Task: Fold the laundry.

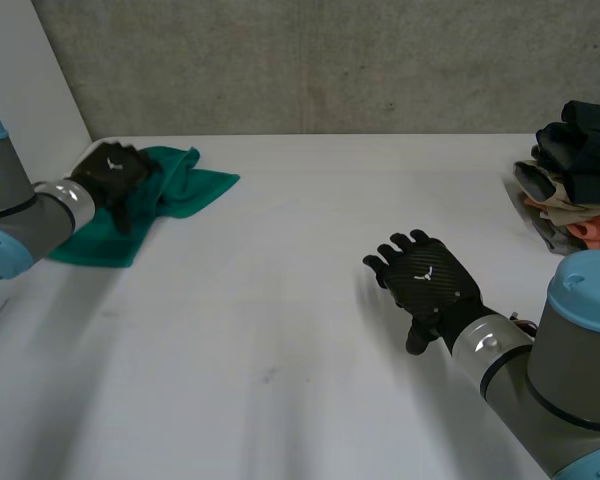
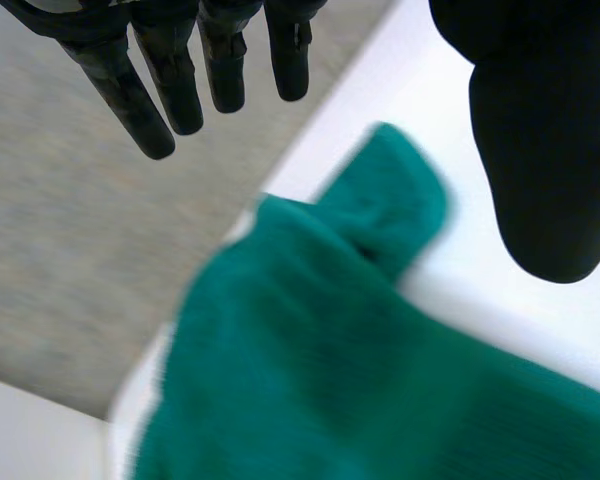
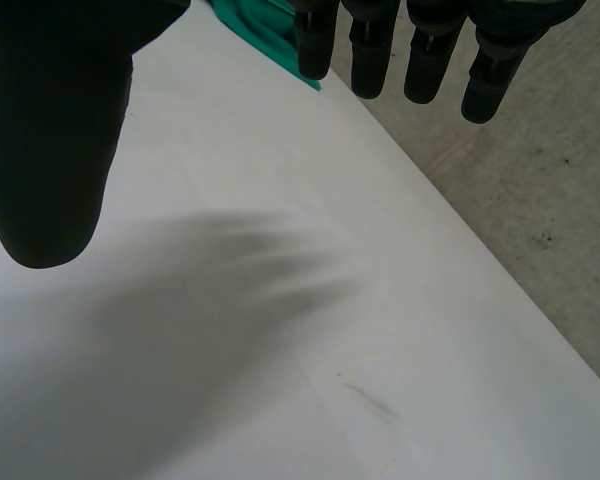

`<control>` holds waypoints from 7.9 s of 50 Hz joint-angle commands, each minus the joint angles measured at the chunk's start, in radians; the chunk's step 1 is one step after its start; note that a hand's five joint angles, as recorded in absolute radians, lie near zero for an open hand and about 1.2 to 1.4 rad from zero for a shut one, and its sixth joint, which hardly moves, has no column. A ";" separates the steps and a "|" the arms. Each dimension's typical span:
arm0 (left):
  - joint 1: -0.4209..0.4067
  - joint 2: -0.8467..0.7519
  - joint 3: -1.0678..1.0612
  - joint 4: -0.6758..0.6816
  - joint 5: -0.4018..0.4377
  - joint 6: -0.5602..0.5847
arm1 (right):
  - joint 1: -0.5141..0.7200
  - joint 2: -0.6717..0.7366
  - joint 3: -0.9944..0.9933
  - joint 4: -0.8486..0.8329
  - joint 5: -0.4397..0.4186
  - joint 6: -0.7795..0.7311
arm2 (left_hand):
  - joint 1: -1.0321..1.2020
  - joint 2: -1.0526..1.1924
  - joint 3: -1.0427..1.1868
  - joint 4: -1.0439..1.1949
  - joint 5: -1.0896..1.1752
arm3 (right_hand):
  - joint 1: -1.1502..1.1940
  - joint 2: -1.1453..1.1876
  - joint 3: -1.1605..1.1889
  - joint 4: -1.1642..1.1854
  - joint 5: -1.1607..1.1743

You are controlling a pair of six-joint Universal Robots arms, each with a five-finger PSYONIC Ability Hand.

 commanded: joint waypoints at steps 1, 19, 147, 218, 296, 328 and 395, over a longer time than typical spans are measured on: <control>0.017 -0.037 0.002 -0.222 0.012 0.147 | 0.006 0.007 0.005 0.006 -0.006 -0.003 | 0.188 0.182 0.184 0.185 0.181 | -0.044 -0.032 -0.033 -0.035 -0.049; 0.031 -0.127 0.049 -0.149 -0.074 0.204 | 0.013 0.010 0.012 0.008 -0.004 -0.014 | 0.265 0.258 0.260 0.261 0.258 | -0.044 -0.032 -0.033 -0.035 -0.049; -0.152 0.192 -0.103 -0.127 -0.197 0.021 | 0.087 -0.053 -0.097 0.448 0.123 0.143 | -0.014 -0.020 -0.018 -0.018 -0.021 | -0.044 -0.032 -0.033 -0.035 -0.049; -0.210 0.285 -0.127 -0.248 -0.168 -0.038 | -0.061 0.418 -0.863 0.212 0.129 0.054 | 1.160 1.154 1.156 1.156 1.153 | 1.178 1.190 1.189 1.187 1.173; -0.216 0.359 -0.730 0.134 -0.330 -0.083 | -0.190 0.514 -0.630 0.115 -0.004 0.019 | 0.121 0.115 0.117 0.117 0.114 | 0.585 0.596 0.595 0.594 0.580; -0.215 0.189 -0.578 0.186 -0.295 0.031 | -0.251 0.129 -0.434 0.420 -0.056 0.063 | 1.159 1.153 1.155 1.156 1.152 | 1.178 1.190 1.189 1.187 1.173; -0.028 0.847 -0.682 -0.198 -0.140 -0.296 | -0.461 -0.168 -0.453 0.925 -0.085 -0.319 | 1.160 1.154 1.156 1.156 1.153 | 1.178 1.190 1.189 1.187 1.173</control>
